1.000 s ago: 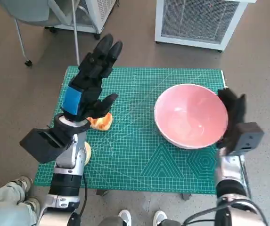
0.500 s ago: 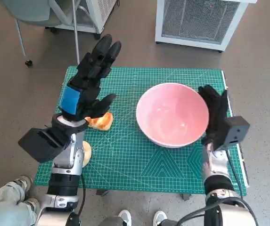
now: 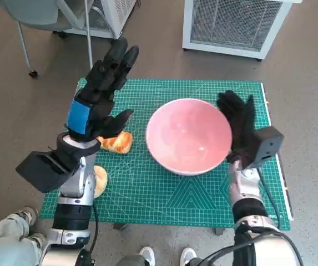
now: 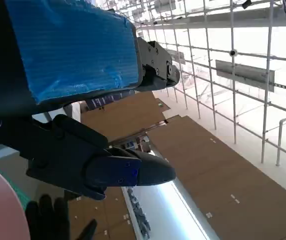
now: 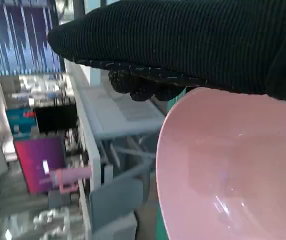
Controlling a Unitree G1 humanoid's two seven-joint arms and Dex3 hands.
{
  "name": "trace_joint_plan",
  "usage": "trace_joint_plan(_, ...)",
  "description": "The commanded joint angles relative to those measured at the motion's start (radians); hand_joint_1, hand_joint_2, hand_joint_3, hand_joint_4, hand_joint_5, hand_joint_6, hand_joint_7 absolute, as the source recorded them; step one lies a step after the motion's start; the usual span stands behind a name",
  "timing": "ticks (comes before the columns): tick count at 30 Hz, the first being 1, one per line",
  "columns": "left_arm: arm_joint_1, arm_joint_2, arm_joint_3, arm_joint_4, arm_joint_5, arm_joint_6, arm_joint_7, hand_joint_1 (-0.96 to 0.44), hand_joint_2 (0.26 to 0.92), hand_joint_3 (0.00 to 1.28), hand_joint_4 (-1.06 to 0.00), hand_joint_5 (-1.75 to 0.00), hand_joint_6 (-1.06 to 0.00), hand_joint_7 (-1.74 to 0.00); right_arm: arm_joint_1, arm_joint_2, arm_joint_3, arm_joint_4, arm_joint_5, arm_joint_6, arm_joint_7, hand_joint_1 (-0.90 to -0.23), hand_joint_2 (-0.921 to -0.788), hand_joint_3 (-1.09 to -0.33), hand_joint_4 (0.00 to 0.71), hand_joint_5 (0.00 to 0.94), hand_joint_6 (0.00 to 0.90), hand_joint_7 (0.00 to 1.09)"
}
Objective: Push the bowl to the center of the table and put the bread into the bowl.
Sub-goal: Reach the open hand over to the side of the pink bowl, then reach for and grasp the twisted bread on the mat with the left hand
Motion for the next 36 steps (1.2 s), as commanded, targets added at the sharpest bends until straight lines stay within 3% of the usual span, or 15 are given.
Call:
trace_joint_plan(1,0.012,-0.009,0.002,-0.013,-0.004,0.006,0.007,-0.65,0.921,0.32,-0.27,-0.01,-0.30,-0.05,-0.011,0.007,0.008,0.021,-0.008,0.029,0.005,-0.625,-0.921,-0.874,0.262,0.008,0.119,0.40)
trace_joint_plan(9,0.021,-0.011,-0.002,-0.019,0.006,0.002,0.014,-0.65,0.921,0.32,-0.28,-0.01,-0.30,-0.05,-0.025,-0.006,0.009,0.017,-0.002,0.033,0.015,-0.639,-0.921,-0.867,0.255,0.003,0.124,0.40)
trace_joint_plan(17,0.028,-0.017,-0.002,-0.028,0.009,0.004,0.022,-0.66,0.921,0.32,-0.27,-0.01,-0.30,-0.04,-0.037,-0.044,0.006,-0.016,0.002,-0.005,0.012,-0.623,-0.921,-0.889,0.247,0.001,0.122,0.39)
trace_joint_plan(22,0.025,-0.020,-0.003,-0.025,0.012,0.002,0.028,-0.67,0.921,0.32,-0.27,0.00,-0.30,-0.04,-0.039,-0.048,0.010,-0.068,0.004,-0.074,0.007,-0.604,-0.921,-0.899,0.245,0.000,0.117,0.39)
trace_joint_plan(27,0.021,-0.027,-0.007,-0.025,0.019,-0.002,0.038,-0.66,0.921,0.32,-0.28,0.00,-0.30,-0.04,-0.028,-0.044,0.024,-0.146,0.006,-0.164,0.032,-0.626,-0.921,-0.894,0.246,0.001,0.115,0.40)
trace_joint_plan(30,0.017,-0.030,-0.011,-0.028,0.022,0.001,0.039,-0.66,0.921,0.33,-0.28,0.00,-0.30,-0.04,-0.008,-0.041,0.051,-0.232,-0.003,-0.239,0.058,-0.649,-0.921,-0.883,0.248,0.002,0.093,0.45)
trace_joint_plan(36,0.012,-0.033,-0.019,-0.033,0.016,0.007,0.033,-0.67,0.921,0.33,-0.28,0.00,-0.31,-0.05,0.034,-0.062,0.114,-0.389,-0.005,-0.309,0.137,-0.676,-0.921,-0.868,0.263,0.006,0.036,0.58)
